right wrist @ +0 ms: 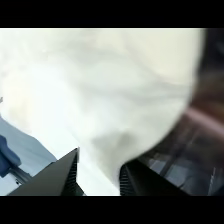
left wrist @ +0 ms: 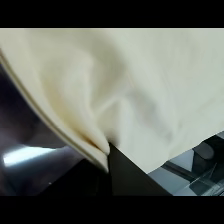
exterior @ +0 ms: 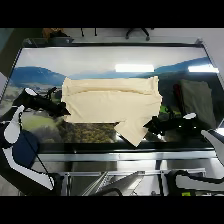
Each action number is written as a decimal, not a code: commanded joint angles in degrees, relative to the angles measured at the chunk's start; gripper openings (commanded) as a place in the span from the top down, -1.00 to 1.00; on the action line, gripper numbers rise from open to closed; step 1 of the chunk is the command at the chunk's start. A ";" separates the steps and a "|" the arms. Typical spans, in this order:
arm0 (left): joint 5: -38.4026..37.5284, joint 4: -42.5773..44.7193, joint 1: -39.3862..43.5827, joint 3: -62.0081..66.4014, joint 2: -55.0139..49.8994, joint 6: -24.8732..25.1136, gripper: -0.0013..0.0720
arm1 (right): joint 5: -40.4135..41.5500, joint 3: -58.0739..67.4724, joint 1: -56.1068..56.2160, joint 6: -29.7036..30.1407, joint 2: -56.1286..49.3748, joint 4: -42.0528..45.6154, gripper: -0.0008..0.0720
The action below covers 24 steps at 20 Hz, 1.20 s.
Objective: Fold the shirts.
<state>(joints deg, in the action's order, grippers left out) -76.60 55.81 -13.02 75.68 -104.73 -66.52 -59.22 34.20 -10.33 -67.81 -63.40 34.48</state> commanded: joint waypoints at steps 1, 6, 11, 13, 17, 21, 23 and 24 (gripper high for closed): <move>-1.05 0.02 -1.36 0.07 0.13 -0.57 0.92 | 2.43 0.33 1.99 6.01 -1.79 -5.31 0.64; -4.59 0.13 -5.73 0.00 2.49 -0.76 0.93 | -4.00 1.57 -4.46 4.22 5.40 -2.14 0.90; -12.00 3.45 -9.09 -0.35 7.08 -2.82 0.93 | -12.94 1.11 -6.12 -9.64 17.22 16.50 0.91; -13.70 9.09 -9.09 -4.04 10.01 -4.00 0.93 | -15.98 0.61 -6.14 -13.09 22.73 21.90 0.91; -12.96 11.04 -9.62 -14.29 15.28 -4.00 0.93 | -17.40 0.66 -6.12 -14.29 30.95 24.30 0.91; -11.98 6.21 -8.57 -12.59 19.06 -3.76 0.93 | -9.03 3.50 -6.12 -4.61 28.20 15.02 0.91; -11.98 5.97 -7.43 -7.19 19.39 -4.63 0.92 | -5.16 7.93 -6.12 0.90 22.64 9.25 0.90; -11.41 5.95 -6.62 -4.07 19.19 -5.66 0.93 | -4.28 11.13 -6.10 4.59 18.75 6.45 0.90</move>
<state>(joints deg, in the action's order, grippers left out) -88.53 62.96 -21.06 66.35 -86.48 -70.65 -68.58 39.99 -16.43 -72.01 -38.68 49.23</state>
